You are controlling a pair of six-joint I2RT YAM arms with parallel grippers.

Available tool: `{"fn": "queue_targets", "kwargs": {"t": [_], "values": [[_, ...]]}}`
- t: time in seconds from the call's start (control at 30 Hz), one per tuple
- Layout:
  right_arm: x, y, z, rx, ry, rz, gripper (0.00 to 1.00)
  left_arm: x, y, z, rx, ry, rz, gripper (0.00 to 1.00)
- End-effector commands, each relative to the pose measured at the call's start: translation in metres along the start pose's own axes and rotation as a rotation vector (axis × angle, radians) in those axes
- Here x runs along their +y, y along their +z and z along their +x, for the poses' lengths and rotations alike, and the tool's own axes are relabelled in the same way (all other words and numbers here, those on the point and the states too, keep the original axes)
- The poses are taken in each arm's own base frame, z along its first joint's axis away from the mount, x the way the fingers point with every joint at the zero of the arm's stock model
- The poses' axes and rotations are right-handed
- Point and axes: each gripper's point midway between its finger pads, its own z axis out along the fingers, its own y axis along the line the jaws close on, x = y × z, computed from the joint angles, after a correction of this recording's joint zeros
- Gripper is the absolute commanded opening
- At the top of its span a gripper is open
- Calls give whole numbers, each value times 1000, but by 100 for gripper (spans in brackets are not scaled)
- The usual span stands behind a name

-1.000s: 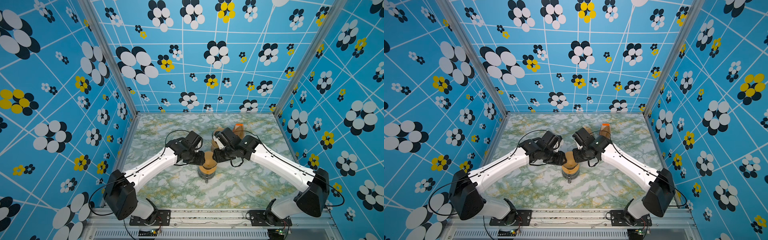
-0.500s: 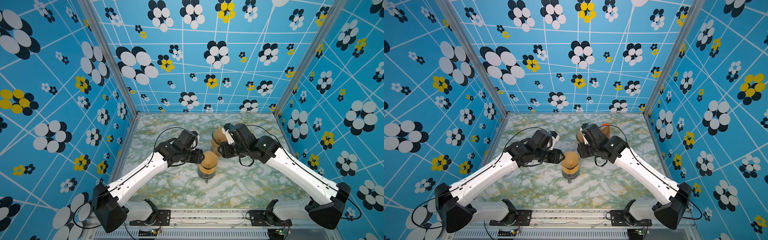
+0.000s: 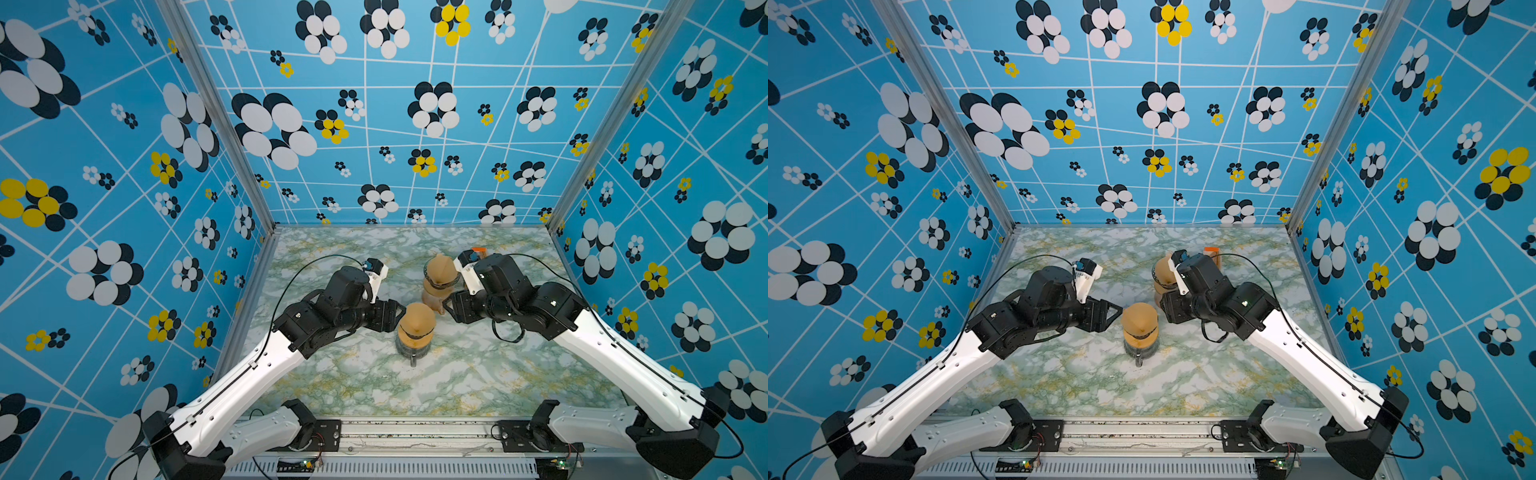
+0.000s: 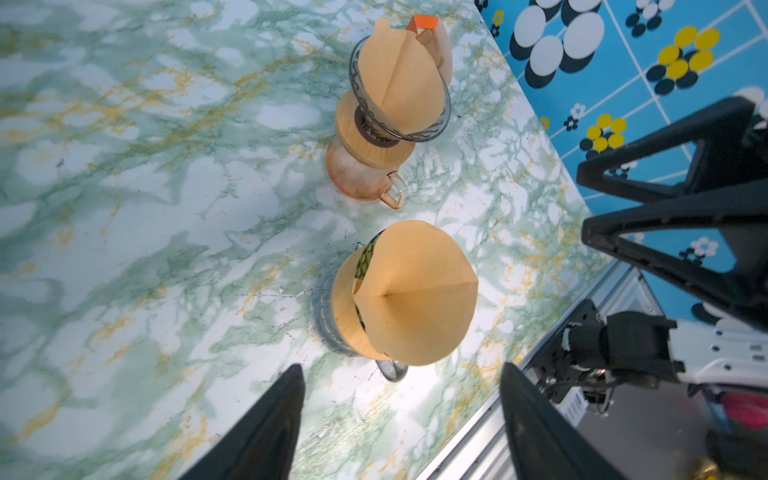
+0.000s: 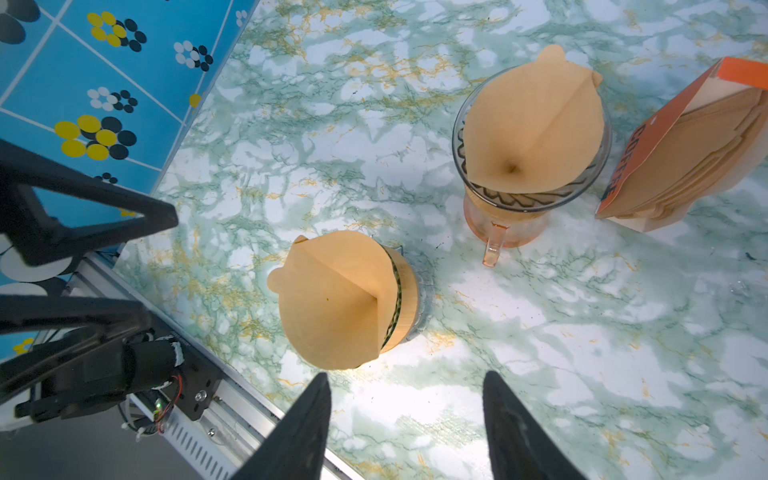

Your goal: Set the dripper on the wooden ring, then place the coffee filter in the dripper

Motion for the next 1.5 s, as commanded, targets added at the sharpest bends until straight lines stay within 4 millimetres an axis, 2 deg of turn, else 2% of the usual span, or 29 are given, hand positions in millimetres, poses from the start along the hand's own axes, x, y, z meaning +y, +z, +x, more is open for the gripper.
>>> {"fn": "queue_targets", "kwargs": {"t": [0.0,0.13,0.27,0.43,0.6,0.93,1.03,1.3,1.47], "values": [[5,-10,9,7,-17,-54,68,2,-10,-2,-50,38,-3,99],[3,-15,10,-26,-10,-59,88,14,-21,-1,-101,40,-55,99],[-6,-21,9,-60,-5,-18,99,27,-27,-4,-151,53,-106,99],[-21,-30,8,-128,23,41,99,58,-34,-17,-210,-5,-200,99],[-39,-41,10,-193,49,114,99,101,-41,-28,-270,-51,-329,99],[-59,-38,16,-233,29,210,99,189,-35,-17,-331,-133,-581,99],[-64,-31,17,-223,21,242,99,207,-34,-17,-380,-149,-609,99],[-84,-12,18,-219,40,299,99,247,-20,-3,-373,30,-746,99],[-101,2,18,-220,97,293,99,259,-16,4,-437,119,-755,99]]}}
